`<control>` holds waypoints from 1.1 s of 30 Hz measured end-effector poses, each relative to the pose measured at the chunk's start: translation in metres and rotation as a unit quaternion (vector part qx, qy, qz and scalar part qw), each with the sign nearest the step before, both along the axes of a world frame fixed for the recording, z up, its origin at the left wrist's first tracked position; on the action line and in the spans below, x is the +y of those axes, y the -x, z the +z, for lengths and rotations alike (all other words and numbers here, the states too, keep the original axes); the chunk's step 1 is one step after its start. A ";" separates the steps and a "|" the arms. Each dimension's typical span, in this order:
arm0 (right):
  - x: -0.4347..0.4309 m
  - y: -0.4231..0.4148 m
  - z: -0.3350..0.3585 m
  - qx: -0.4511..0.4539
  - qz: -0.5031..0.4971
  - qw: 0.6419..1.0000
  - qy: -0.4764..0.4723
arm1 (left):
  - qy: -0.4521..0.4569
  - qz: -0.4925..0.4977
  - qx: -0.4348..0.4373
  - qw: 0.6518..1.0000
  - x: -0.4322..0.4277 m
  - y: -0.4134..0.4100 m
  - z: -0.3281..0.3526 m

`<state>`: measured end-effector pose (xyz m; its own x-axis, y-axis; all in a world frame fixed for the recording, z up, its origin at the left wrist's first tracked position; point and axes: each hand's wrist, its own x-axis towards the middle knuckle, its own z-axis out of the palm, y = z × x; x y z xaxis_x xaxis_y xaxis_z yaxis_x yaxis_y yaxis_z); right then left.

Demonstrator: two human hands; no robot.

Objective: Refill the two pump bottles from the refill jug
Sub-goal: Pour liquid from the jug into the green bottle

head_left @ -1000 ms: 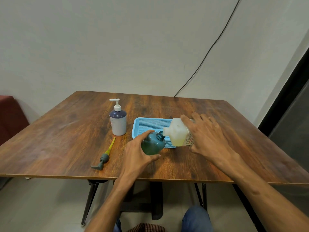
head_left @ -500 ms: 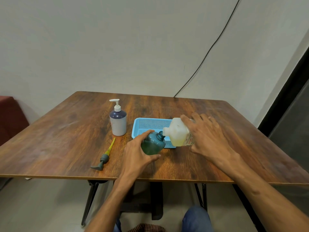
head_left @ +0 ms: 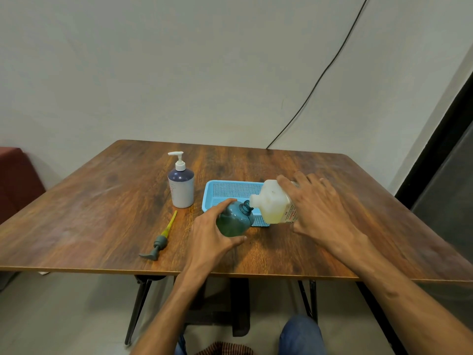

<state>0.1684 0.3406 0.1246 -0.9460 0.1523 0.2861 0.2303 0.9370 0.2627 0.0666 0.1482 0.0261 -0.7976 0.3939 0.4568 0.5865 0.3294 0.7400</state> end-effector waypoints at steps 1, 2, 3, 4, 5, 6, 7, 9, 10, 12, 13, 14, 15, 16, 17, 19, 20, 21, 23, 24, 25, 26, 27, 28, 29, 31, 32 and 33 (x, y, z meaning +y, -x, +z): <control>0.000 0.000 0.000 0.000 0.000 1.000 0.000 | -0.001 0.000 -0.001 1.000 0.000 0.000 0.000; 0.000 0.000 0.000 0.000 0.000 1.000 0.002 | -0.001 0.000 -0.001 1.000 0.000 0.000 0.000; 0.000 0.000 0.001 0.000 0.000 1.000 0.004 | -0.001 0.000 -0.002 1.000 0.000 0.000 0.000; 0.000 0.000 0.001 -0.001 0.000 1.000 0.004 | -0.001 0.000 -0.002 1.000 0.000 0.000 0.000; 0.000 0.000 0.001 -0.001 -0.001 1.000 0.001 | -0.001 0.001 -0.002 1.000 0.001 0.001 0.000; 0.000 0.000 0.001 0.000 -0.001 1.000 -0.001 | -0.001 0.001 -0.002 1.000 0.001 0.001 0.000; 0.000 -0.001 0.001 0.000 -0.001 1.000 -0.003 | -0.001 0.001 -0.002 1.000 0.001 0.001 -0.001; -0.001 -0.001 0.001 0.001 -0.001 1.000 -0.002 | -0.004 0.002 0.000 1.000 0.000 0.000 0.000; -0.001 -0.001 0.001 0.001 -0.001 1.000 -0.001 | -0.005 0.002 0.001 1.000 0.000 0.000 0.000; -0.001 -0.001 0.001 0.000 -0.002 1.000 0.000 | -0.009 0.003 0.003 1.000 0.000 -0.001 0.000; -0.001 -0.001 0.001 0.000 -0.002 1.000 -0.001 | -0.009 0.003 0.004 1.000 0.000 -0.001 0.001; -0.001 -0.001 0.001 0.000 -0.002 1.000 0.000 | -0.008 0.004 0.004 1.000 0.000 -0.001 0.000; -0.001 -0.001 0.001 0.000 -0.002 1.000 0.000 | -0.008 0.004 0.003 1.000 0.000 0.000 0.000; -0.001 -0.001 0.001 0.001 -0.002 1.000 0.000 | -0.009 0.004 0.002 1.000 0.000 0.000 0.000; -0.001 -0.001 0.001 0.002 -0.002 1.000 0.000 | -0.009 0.003 0.001 1.000 0.000 -0.001 0.000; -0.001 0.000 0.001 0.002 -0.002 1.000 -0.001 | -0.009 0.003 0.001 1.000 0.000 -0.001 0.000; -0.001 0.000 0.000 0.001 -0.003 1.000 -0.002 | -0.007 0.003 0.000 1.000 0.000 0.000 0.000; -0.001 0.000 0.000 0.001 -0.003 1.000 -0.002 | -0.006 0.003 -0.001 1.000 0.000 -0.001 0.000; -0.001 0.000 0.000 0.001 -0.003 1.000 -0.006 | -0.004 0.004 -0.001 1.000 0.000 -0.001 0.000; -0.001 0.000 0.000 0.001 -0.003 1.000 -0.006 | -0.004 0.005 -0.001 1.000 0.001 -0.001 0.000; -0.001 0.000 0.000 0.001 -0.003 1.000 -0.005 | -0.004 0.005 -0.001 1.000 0.001 -0.001 0.000; -0.001 0.000 0.001 0.002 -0.002 1.000 -0.004 | -0.003 0.005 -0.002 1.000 0.001 -0.001 0.000; -0.001 -0.001 0.001 0.002 -0.003 1.000 -0.003 | -0.002 0.005 -0.003 1.000 0.001 -0.001 -0.001; 0.000 -0.001 0.001 0.001 -0.003 1.000 -0.004 | -0.003 0.005 -0.002 1.000 0.001 0.000 0.000; 0.000 -0.001 0.001 -0.001 -0.004 1.000 -0.005 | -0.003 0.005 -0.001 1.000 0.001 0.000 -0.001; 0.000 -0.001 0.001 -0.002 -0.005 1.000 -0.005 | -0.002 0.004 0.002 1.000 0.002 0.000 -0.001; 0.000 -0.002 0.001 -0.002 -0.004 1.000 -0.004 | -0.002 0.004 0.002 1.000 0.002 0.000 -0.001; 0.000 -0.002 0.002 -0.001 -0.003 1.000 -0.002 | -0.002 0.004 0.002 1.000 0.002 0.000 -0.001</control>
